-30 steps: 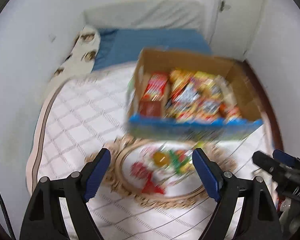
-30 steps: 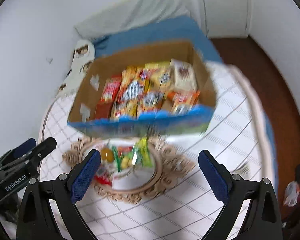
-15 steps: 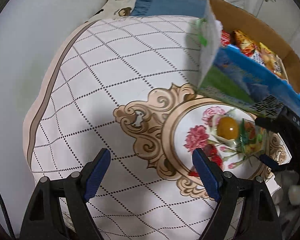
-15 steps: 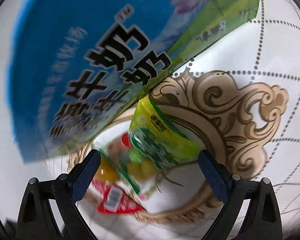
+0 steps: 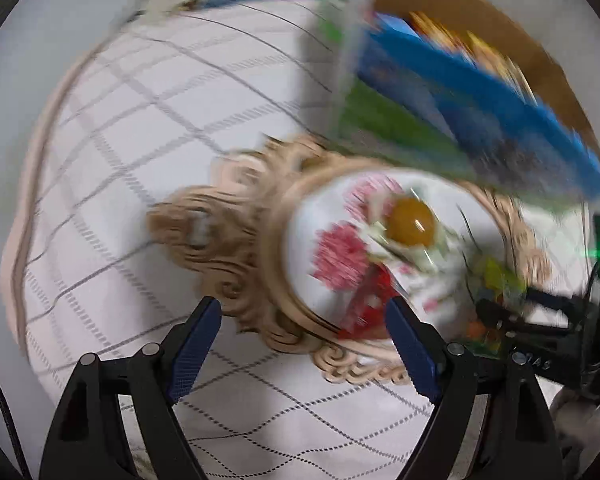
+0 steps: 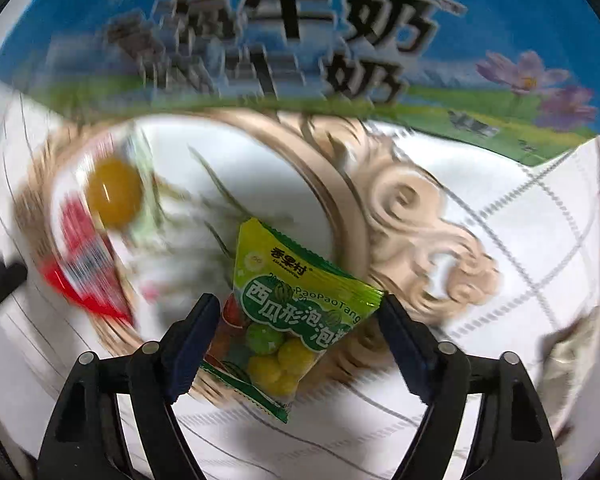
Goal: Organize snacks
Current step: 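Grasp the red sachet with left tool while right tool grasps green candy pack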
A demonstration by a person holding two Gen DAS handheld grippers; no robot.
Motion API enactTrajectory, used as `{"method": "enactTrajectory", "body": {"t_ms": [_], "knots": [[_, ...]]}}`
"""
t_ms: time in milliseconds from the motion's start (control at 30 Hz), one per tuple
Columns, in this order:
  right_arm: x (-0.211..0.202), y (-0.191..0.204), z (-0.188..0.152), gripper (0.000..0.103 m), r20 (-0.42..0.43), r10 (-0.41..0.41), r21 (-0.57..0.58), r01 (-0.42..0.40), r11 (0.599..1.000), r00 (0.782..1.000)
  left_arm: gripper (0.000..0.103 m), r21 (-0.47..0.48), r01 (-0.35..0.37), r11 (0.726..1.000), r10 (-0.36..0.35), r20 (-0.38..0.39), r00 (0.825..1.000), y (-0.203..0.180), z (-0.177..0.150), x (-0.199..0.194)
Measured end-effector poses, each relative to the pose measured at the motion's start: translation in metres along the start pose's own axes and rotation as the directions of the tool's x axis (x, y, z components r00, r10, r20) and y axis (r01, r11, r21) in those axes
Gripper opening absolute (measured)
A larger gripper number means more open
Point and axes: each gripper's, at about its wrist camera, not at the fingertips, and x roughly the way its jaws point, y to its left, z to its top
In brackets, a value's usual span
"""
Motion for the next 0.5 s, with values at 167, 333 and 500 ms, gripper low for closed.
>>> {"method": "enactTrajectory", "body": {"t_ms": [167,333,500], "knots": [[0.000,-0.019,-0.012,0.085,0.041,0.087,0.137,-0.092,0.986,0.995,0.084,0.104,0.051,0.993,-0.042,-0.087,0.995,-0.031,0.001,0.027],[0.008,-0.026,-0.020,0.077,0.086,0.094,0.236,-0.112,0.965,0.992,0.040,0.043,0.088,0.995,-0.083,-0.106,0.991,-0.036,0.009,0.054],[0.003,-0.012,-0.027,0.055,0.102,0.049,0.148,-0.064,0.987,0.994,0.036,0.056,0.060,0.997,-0.055,-0.089,0.995,-0.037,0.003,0.055]]}}
